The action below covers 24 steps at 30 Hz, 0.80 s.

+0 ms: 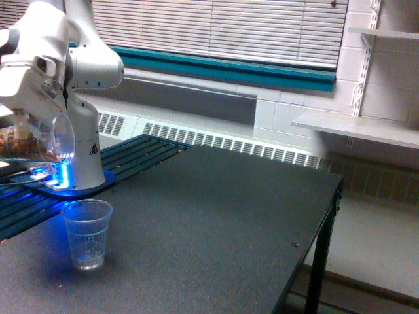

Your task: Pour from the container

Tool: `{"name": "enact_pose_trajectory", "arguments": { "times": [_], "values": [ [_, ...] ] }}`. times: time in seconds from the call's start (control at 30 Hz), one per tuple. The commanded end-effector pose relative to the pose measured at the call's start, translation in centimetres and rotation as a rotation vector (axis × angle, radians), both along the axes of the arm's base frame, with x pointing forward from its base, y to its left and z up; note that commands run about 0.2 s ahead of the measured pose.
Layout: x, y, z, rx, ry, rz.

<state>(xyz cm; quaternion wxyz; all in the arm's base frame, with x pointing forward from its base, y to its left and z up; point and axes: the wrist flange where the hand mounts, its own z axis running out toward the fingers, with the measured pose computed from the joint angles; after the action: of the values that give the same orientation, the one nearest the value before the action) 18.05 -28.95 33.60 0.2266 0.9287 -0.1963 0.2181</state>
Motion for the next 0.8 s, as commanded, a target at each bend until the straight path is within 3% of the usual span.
{"name": "enact_pose_trajectory", "arguments": {
  "times": [0.03,0.8],
  "values": [
    [0.2,0.0,-0.1,0.015,-0.039,-0.058],
    [1.6,-0.3,-0.7,-0.048,0.0,-0.048]
  ]
}}
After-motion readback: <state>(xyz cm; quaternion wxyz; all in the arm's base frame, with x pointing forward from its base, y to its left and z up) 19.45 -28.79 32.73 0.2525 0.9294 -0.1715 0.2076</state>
